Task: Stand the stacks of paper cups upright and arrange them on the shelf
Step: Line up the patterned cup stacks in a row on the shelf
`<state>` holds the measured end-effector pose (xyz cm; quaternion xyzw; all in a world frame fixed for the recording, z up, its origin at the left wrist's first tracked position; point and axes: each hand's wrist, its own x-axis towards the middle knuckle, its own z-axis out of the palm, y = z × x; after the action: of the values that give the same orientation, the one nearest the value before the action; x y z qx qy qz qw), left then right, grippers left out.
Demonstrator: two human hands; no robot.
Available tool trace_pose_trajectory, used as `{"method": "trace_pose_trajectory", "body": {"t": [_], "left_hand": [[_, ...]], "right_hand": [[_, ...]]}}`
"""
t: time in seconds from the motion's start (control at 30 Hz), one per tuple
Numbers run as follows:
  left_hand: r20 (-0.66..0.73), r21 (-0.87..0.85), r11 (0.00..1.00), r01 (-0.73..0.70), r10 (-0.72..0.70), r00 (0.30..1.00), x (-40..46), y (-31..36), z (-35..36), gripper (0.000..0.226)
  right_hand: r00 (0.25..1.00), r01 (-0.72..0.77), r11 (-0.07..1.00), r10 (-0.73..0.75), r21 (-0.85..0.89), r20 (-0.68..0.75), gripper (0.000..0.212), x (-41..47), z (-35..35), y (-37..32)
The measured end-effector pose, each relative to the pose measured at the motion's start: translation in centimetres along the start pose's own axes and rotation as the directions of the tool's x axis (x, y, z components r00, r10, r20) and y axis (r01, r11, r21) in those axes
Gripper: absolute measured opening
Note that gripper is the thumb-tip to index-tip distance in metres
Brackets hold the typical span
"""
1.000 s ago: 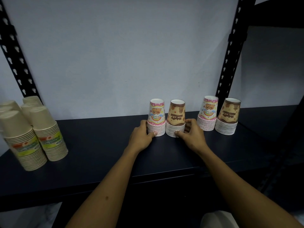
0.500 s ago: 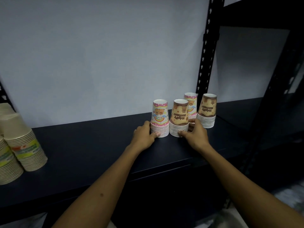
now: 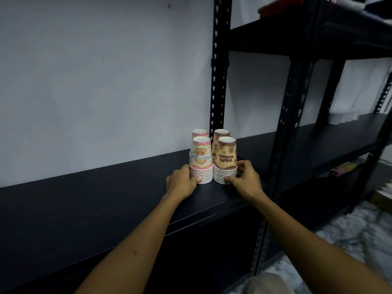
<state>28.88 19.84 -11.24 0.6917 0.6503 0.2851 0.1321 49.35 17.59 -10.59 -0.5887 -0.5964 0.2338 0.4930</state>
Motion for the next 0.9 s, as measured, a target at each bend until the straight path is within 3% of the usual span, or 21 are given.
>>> {"method": "trace_pose_trajectory", "body": {"t": [0.2,0.53,0.9], "left_hand": [[-0.038,0.036,0.999,-0.019,0.021,0.999,-0.5,-0.6,0.1,0.047],[-0.026,0.028,0.999,-0.036,0.037,0.999,-1.2,-0.2,-0.3,0.052],[-0.008,0.025,0.999,-0.021,0.021,1.0,-1.6,0.1,-0.6,0.052]], "right_hand": [[0.999,0.041,0.999,-0.041,-0.031,-0.022,0.054,-0.7,0.5,0.7],[0.983,0.083,0.968,-0.119,-0.238,-0.139,0.05,-2.0,1.7,1.1],[0.982,0.093,0.958,-0.132,-0.27,-0.132,0.052,-2.1,1.7,1.1]]}}
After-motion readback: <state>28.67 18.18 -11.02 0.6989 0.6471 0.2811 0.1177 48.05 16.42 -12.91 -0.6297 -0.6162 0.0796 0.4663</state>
